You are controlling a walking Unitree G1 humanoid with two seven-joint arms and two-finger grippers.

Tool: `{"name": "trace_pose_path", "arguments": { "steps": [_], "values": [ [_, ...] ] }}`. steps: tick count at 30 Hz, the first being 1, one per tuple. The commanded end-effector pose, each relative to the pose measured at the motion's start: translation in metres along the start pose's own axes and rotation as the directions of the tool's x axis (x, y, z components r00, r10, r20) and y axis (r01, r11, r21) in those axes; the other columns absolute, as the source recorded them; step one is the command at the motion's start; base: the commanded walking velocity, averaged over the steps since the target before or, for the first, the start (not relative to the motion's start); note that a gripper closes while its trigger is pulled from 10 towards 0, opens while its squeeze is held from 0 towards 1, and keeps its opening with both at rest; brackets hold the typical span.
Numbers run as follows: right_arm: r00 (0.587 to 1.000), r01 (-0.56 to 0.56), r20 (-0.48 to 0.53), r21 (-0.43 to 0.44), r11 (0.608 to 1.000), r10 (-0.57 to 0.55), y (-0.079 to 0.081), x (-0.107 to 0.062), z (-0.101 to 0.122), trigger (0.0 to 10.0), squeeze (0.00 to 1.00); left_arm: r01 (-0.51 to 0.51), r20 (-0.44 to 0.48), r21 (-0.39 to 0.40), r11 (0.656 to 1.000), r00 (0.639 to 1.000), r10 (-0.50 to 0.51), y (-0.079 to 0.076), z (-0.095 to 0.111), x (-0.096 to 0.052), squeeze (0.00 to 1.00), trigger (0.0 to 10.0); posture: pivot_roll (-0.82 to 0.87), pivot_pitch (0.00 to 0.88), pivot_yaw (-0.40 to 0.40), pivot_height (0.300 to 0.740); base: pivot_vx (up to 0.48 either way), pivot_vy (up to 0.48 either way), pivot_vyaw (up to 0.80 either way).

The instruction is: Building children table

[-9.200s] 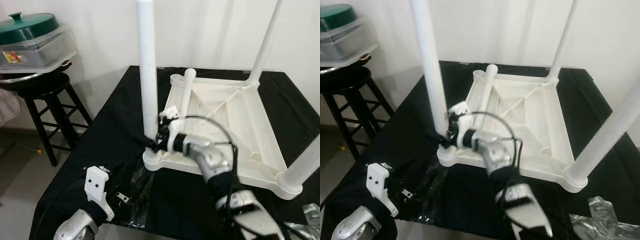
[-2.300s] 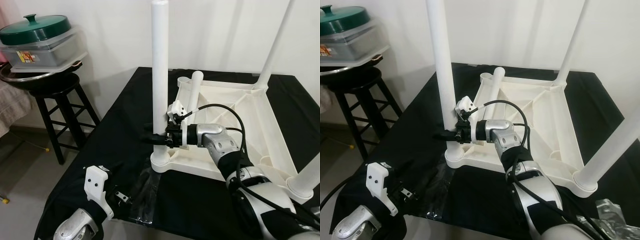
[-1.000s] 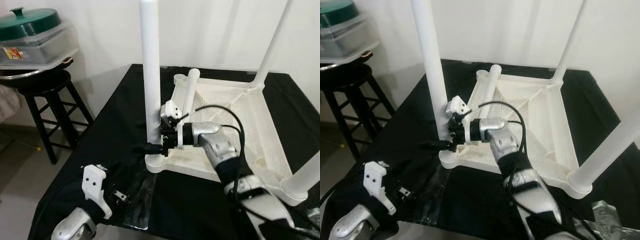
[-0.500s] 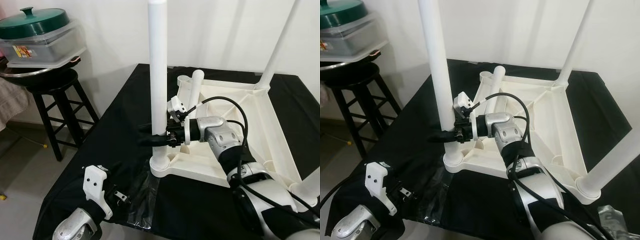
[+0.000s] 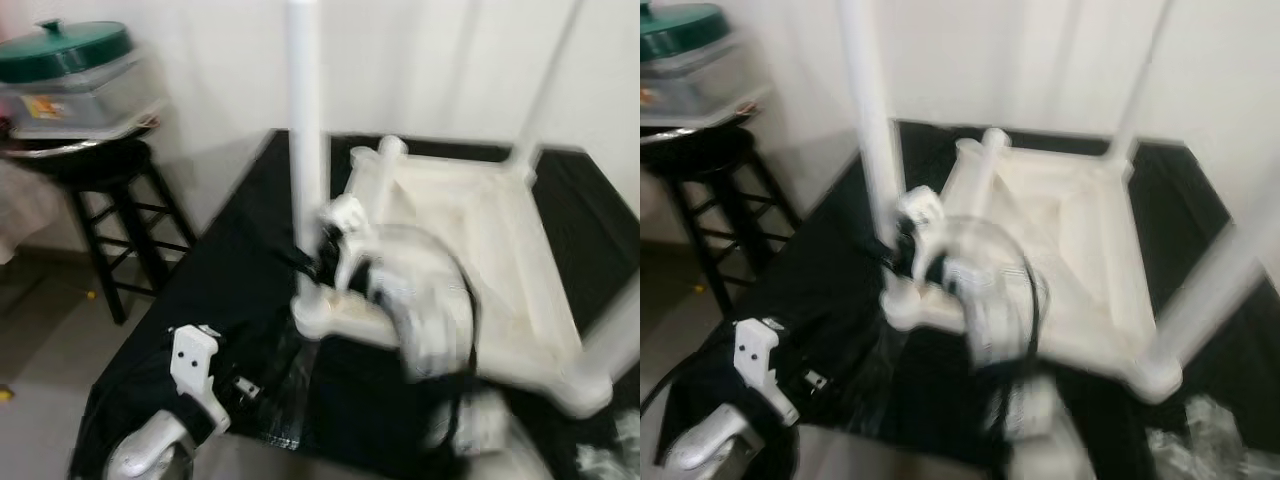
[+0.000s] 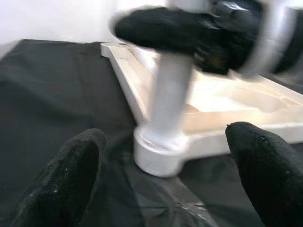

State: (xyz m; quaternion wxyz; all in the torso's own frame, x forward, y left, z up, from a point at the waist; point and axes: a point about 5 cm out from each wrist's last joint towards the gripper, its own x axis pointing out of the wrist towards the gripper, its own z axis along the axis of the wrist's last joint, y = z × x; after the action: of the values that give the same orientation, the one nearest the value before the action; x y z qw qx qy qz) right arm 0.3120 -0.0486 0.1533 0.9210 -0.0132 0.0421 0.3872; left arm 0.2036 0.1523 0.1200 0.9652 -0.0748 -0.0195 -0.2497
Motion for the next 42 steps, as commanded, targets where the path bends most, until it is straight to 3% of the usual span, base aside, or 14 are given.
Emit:
{"name": "trace_pose_path", "arguments": {
  "steps": [1, 5, 6, 7, 8, 9, 18, 19, 21, 22, 28, 29, 32, 42],
  "values": [
    [0.971, -0.036, -0.231, 0.126, 0.991, 0.065, 0.01, -0.006, -0.046, 0.0, 0.0, 0.006, -0.009, -0.003, 1.0, 1.0, -0.006, 0.002, 0.001, -0.001, 0.0, 10.0, 0.0, 0.074, 0.038, 0.74, 0.0, 0.0, 0.0],
    [0.942, -0.155, -0.28, 0.13, 0.979, 0.186, 0.008, -0.001, -0.047, 0.0, 0.0, 0.017, -0.02, -0.013, 1.0, 1.0, -0.017, 0.001, 0.001, -0.003, 0.0, 10.0, 0.03, 0.074, 0.027, 0.74, 0.0, 0.0, 0.0],
    [0.937, -0.167, -0.286, 0.131, 0.977, 0.199, 0.009, 0.0, -0.047, 1.2, 0.0, 0.015, -0.02, -0.013, 1.0, 1.0, -0.015, 0.001, 0.001, -0.004, 0.0, 10.0, 0.03, 0.074, 0.027, 0.74, 0.0, 0.0, 0.0],
    [0.931, -0.181, -0.299, 0.118, 0.976, 0.209, 0.009, 0.002, -0.046, 6.7, 0.0, 0.003, -0.016, -0.009, 1.0, 1.0, -0.003, 0.002, 0.001, -0.004, 0.0, 10.0, 0.04, 0.072, 0.028, 0.74, 0.0, 0.0, 0.0],
    [0.931, -0.181, -0.299, 0.118, 0.976, 0.209, 0.009, 0.002, -0.046, 6.7, 0.0, 0.003, -0.016, -0.009, 1.0, 1.0, -0.003, 0.002, 0.001, -0.004, 0.0, 10.0, 0.04, 0.072, 0.028, 0.74, 0.0, 0.0, 0.0],
    [0.936, -0.238, -0.242, 0.103, 0.966, 0.257, 0.002, 0.008, -0.029, 10.0, 1.0, -0.007, -0.012, -0.005, 1.0, 1.0, 0.007, 0.002, 0.001, -0.003, 0.0, 10.0, 0.04, 0.068, 0.024, 0.74, 0.0, 0.0, 0.0],
    [0.923, -0.366, -0.112, 0.032, 0.93, 0.367, -0.013, 0.011, 0.008, 10.0, 1.0, 0.0, -0.013, -0.006, 1.0, 1.0, -0.001, 0.002, 0.001, -0.001, 0.0, 10.0, 0.04, 0.056, 0.023, 0.74, 0.0, 0.0, 0.0],
    [0.892, -0.448, -0.095, -0.04, 0.893, 0.443, -0.021, 0.007, 0.021, 10.0, 0.68, 0.002, -0.012, -0.008, 1.0, 1.0, -0.002, 0.002, 0.001, 0.0, 0.0, 10.0, 0.04, 0.051, 0.021, 0.74, 0.0, 0.0, 0.0],
    [0.892, -0.448, -0.095, -0.04, 0.893, 0.443, -0.021, 0.007, 0.021, 10.0, 0.68, 0.002, -0.012, -0.008, 1.0, 1.0, -0.002, 0.002, 0.001, 0.0, 0.0, 10.0, 0.04, 0.051, 0.021, 0.74, 0.0, 0.0, 0.0],
    [0.834, -0.55, -0.101, -0.078, 0.832, 0.542, -0.027, 0.003, 0.031, 10.0, 0.0, 0.003, -0.011, -0.009, 1.0, 1.0, -0.003, 0.002, 0.001, 0.001, 0.0, 10.0, 0.04, 0.043, 0.017, 0.74, 0.0, 0.0, 0.0],
    [0.736, -0.675, -0.136, -0.091, 0.732, 0.663, -0.036, 0.003, 0.041, 10.0, 0.0, 0.002, -0.01, -0.008, 1.0, 1.0, -0.003, 0.002, 0.0, 0.003, 0.0, 10.0, 0.05, 0.036, 0.016, 0.74, 0.0, 0.0, 0.0],
    [0.715, -0.697, -0.149, -0.068, 0.714, 0.683, -0.038, 0.007, 0.042, 2.1, 0.0, 0.002, -0.01, -0.008, 1.0, 1.0, -0.002, 0.001, 0.0, 0.004, 0.0, 10.0, 0.05, 0.028, 0.017, 0.74, 0.0, 0.0, 0.0],
    [0.696, -0.712, -0.162, -0.031, 0.701, 0.7, -0.04, 0.011, 0.04, 0.0, 0.0, 0.002, -0.011, -0.007, 1.0, 1.0, -0.002, 0.001, 0.0, 0.005, 0.0, 10.0, 0.06, 0.028, 0.017, 0.74, 0.0, 0.0, 0.0],
    [0.777, -0.599, -0.245, -0.005, 0.8, 0.58, -0.045, 0.005, 0.006, 0.0, 0.0, 0.003, -0.013, -0.01, 1.0, 1.0, -0.003, -0.001, -0.002, 0.002, 0.0, 10.0, 0.06, 0.03, -0.003, 0.74, 0.0, 0.0, 0.0]
  ]
}}
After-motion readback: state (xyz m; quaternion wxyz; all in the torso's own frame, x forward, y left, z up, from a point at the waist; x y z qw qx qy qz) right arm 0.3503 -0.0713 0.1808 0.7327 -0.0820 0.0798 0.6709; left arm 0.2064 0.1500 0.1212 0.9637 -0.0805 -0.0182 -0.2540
